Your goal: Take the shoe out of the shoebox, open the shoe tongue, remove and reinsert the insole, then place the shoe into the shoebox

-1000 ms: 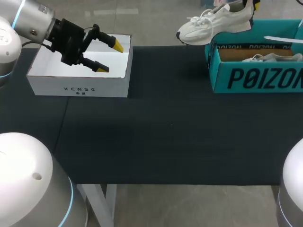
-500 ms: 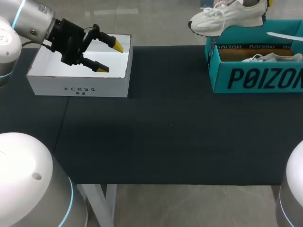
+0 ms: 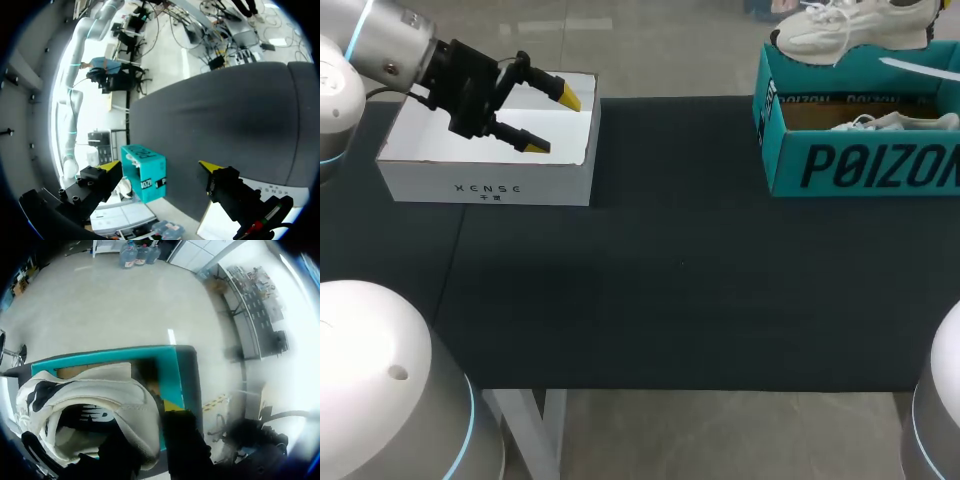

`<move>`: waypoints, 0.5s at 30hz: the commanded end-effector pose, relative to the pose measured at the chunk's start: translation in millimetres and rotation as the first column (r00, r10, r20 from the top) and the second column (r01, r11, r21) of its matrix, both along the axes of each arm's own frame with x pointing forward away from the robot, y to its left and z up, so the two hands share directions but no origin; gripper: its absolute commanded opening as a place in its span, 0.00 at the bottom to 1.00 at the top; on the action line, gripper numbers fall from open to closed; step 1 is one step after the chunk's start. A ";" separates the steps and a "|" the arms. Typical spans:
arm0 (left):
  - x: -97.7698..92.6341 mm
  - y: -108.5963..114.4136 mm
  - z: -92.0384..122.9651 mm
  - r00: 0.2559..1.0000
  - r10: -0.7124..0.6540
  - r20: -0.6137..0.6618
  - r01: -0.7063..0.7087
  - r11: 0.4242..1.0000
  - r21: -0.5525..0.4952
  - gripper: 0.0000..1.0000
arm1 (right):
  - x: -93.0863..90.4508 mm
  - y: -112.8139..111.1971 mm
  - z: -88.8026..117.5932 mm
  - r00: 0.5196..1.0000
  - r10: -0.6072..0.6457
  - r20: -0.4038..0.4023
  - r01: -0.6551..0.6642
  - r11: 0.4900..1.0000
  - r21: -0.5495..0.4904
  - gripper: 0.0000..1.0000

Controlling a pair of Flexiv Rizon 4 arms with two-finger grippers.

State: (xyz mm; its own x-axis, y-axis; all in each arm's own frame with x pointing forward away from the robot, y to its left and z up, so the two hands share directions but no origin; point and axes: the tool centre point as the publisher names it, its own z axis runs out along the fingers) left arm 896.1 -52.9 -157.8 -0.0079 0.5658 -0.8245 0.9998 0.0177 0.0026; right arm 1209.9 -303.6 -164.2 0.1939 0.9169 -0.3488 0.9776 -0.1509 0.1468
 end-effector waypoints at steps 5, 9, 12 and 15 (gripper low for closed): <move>-0.3 0.1 0.5 1.000 0.000 0.001 0.000 1.000 0.003 1.00 | 3.8 -23.2 -36.6 0.999 0.018 0.048 -0.019 1.000 0.023 0.00; -0.3 0.1 0.5 1.000 0.000 0.001 0.000 1.000 0.003 1.00 | -1.4 -28.3 -50.2 0.998 0.034 0.061 -0.035 0.999 0.022 0.00; -0.3 0.1 0.5 1.000 0.000 0.001 0.000 1.000 0.003 1.00 | -5.7 -30.8 -62.8 0.997 0.036 0.063 -0.037 0.999 0.025 0.00; -0.3 0.1 0.5 1.000 0.000 0.001 0.000 1.000 0.003 1.00 | -8.7 -32.1 -77.9 0.997 0.032 0.074 -0.033 0.999 0.005 0.00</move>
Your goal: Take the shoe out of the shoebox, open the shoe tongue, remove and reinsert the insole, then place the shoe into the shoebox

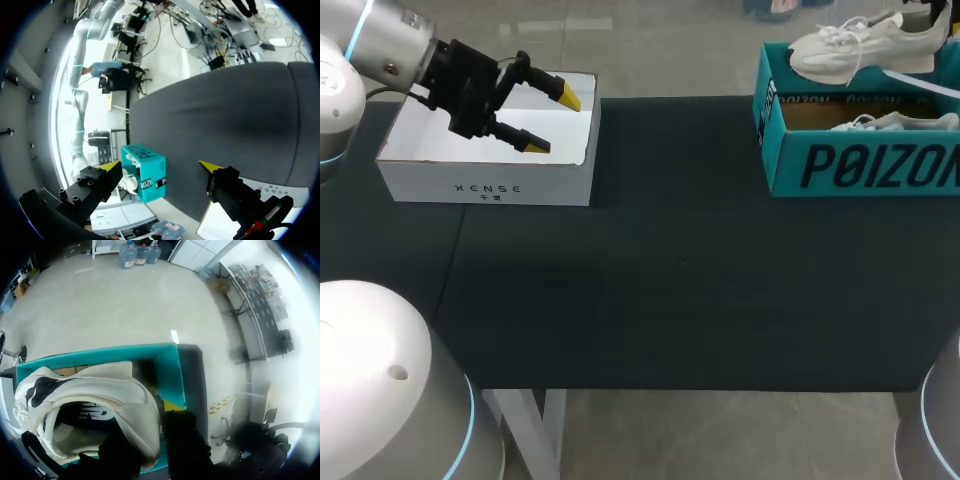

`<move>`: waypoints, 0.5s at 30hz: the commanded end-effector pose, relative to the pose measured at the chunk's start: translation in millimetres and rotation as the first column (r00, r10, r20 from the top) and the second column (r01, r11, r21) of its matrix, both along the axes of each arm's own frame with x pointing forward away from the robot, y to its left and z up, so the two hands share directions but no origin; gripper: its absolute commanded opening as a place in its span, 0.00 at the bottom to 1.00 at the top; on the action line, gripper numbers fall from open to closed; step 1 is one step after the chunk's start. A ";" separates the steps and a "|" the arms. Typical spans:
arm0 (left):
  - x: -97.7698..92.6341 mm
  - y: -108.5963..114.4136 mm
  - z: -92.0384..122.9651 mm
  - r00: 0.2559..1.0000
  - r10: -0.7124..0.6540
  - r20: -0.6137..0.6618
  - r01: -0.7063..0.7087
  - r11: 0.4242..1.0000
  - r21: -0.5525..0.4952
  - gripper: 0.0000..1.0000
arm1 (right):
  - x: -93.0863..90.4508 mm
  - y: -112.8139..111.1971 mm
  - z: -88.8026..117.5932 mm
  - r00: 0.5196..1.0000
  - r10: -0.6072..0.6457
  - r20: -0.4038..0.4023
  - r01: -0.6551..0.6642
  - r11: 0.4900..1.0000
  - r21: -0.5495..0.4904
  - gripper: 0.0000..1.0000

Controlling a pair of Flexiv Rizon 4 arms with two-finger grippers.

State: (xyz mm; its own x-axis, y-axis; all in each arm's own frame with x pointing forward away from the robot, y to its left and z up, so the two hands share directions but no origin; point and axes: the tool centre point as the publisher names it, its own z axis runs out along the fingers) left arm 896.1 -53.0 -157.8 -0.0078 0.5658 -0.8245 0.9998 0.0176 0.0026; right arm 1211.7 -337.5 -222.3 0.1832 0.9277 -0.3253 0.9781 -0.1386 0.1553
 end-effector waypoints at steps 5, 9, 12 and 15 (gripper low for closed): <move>-0.3 0.2 0.5 1.000 0.000 0.001 0.000 1.000 0.003 1.00 | -10.7 -1.6 -45.3 0.998 0.011 0.059 -0.010 1.000 -0.019 0.00; -0.3 0.2 0.5 1.000 0.000 0.001 0.000 1.000 0.003 1.00 | -8.1 -7.8 -68.6 0.998 -0.020 0.058 0.023 0.998 -0.059 0.00; -0.3 0.2 0.5 1.000 0.000 0.001 0.000 1.000 0.003 1.00 | -6.1 -12.9 -83.0 0.998 -0.031 0.047 0.035 0.996 -0.087 0.00; -0.3 0.2 0.5 1.000 0.000 0.001 0.000 1.000 0.003 1.00 | -0.3 -18.5 -94.4 0.998 -0.057 0.029 0.059 0.995 -0.077 0.00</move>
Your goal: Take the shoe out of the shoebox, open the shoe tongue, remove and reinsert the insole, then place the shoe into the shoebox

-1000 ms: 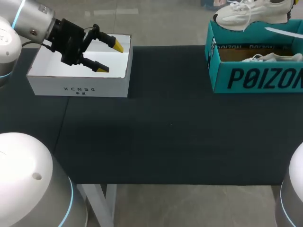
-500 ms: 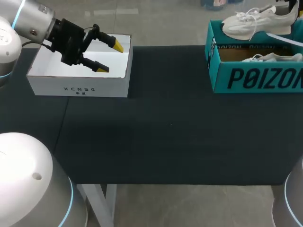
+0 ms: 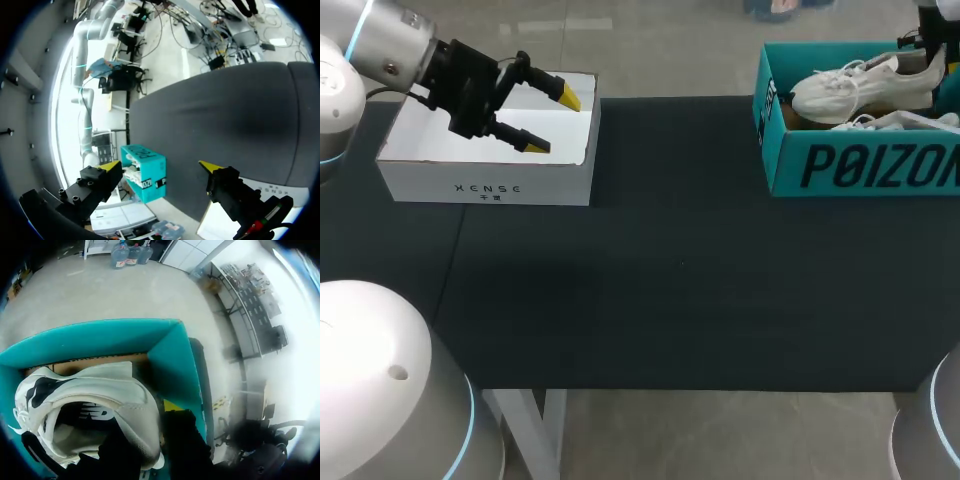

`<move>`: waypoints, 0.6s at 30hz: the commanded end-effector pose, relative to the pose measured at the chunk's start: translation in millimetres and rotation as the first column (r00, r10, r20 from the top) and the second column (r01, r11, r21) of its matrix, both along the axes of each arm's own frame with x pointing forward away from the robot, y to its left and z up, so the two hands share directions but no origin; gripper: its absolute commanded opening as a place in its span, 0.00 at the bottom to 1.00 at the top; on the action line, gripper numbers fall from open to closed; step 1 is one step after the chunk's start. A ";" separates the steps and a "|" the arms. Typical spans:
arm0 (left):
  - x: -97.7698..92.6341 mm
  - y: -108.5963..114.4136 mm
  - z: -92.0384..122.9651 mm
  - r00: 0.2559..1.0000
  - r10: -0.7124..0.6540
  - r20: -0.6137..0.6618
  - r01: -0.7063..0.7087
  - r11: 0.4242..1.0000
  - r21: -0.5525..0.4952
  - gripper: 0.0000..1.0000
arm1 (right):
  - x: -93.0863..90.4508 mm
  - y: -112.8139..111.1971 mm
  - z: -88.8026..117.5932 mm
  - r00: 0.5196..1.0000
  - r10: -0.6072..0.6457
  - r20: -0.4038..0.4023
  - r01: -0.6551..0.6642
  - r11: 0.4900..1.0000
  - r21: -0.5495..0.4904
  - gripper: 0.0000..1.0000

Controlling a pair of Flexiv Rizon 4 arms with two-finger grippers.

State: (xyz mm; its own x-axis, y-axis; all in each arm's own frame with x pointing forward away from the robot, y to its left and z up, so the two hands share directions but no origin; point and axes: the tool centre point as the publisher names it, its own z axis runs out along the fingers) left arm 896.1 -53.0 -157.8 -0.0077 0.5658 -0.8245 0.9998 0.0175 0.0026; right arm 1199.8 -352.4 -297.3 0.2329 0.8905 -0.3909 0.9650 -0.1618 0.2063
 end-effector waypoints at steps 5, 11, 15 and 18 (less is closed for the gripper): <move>-0.3 0.3 0.5 1.000 0.000 0.001 0.000 1.000 0.003 1.00 | 21.8 -8.2 -33.0 0.998 -0.049 -0.038 0.050 0.999 0.023 0.00; -0.3 0.3 0.5 1.000 0.000 0.001 0.000 1.000 0.003 1.00 | 24.4 -8.4 -51.1 0.995 -0.051 -0.085 0.053 0.998 0.029 0.00; -0.3 0.3 0.5 1.000 0.000 0.001 0.000 1.000 0.003 1.00 | 24.8 -5.0 -61.1 0.992 -0.049 -0.116 0.053 0.998 0.030 0.00; -0.3 0.3 0.5 1.000 0.000 0.001 0.000 1.000 0.003 1.00 | 22.9 -4.9 -57.2 0.990 -0.063 -0.126 0.067 0.997 0.027 1.00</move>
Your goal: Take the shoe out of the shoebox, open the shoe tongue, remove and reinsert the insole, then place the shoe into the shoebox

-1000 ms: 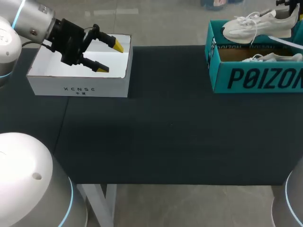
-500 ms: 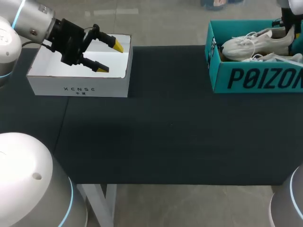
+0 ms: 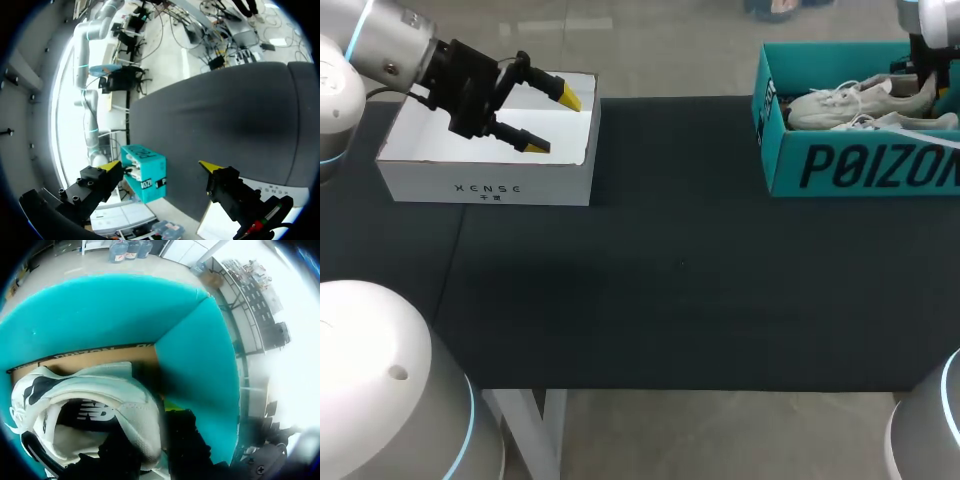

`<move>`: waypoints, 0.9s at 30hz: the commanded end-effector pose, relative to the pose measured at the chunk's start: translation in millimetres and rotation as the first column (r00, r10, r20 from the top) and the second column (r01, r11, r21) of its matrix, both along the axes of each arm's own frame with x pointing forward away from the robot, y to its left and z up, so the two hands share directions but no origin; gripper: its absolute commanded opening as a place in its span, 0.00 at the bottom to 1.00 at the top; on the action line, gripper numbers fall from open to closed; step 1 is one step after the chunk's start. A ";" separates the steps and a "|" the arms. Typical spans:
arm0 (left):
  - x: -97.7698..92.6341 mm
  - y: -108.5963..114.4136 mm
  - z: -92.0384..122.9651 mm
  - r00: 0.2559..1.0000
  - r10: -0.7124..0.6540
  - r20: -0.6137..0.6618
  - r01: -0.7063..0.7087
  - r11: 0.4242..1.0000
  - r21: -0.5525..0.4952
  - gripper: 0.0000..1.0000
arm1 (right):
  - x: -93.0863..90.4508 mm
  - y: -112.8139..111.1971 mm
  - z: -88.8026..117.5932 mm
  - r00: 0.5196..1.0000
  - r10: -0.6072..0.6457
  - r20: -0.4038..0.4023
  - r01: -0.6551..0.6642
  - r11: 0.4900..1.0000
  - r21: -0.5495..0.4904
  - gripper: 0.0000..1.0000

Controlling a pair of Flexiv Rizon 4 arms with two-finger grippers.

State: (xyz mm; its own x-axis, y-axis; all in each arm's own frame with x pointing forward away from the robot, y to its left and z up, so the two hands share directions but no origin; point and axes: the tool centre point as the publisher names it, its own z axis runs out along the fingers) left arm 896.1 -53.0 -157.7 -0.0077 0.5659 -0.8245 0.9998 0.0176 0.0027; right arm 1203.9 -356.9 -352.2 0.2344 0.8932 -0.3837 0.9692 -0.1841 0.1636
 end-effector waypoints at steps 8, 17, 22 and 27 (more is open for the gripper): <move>-0.3 0.2 0.5 1.000 0.000 0.001 0.000 1.000 0.003 1.00 | 4.0 2.6 33.4 0.993 -0.076 -0.091 0.080 0.996 0.033 1.00; -0.3 0.2 0.5 1.000 0.000 0.001 0.000 1.000 0.003 1.00 | -17.7 45.5 95.1 0.997 0.003 -0.076 0.009 0.986 0.165 1.00; -0.3 0.2 0.5 1.000 0.000 0.001 0.000 1.000 0.003 1.00 | -33.3 67.7 120.2 0.991 0.126 -0.045 -0.113 0.967 0.229 1.00; -0.3 0.2 0.5 1.000 0.000 0.001 0.000 1.000 0.003 1.00 | -58.8 80.6 133.9 0.933 0.361 -0.009 -0.344 0.897 0.278 1.00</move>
State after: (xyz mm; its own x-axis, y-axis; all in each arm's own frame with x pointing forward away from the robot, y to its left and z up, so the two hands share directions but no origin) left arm 896.1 -53.0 -157.8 -0.0078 0.5659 -0.8245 0.9998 0.0176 0.0027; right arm 1187.1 -280.4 -234.6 -0.0124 0.9908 -0.1350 0.9996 0.0090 -0.0264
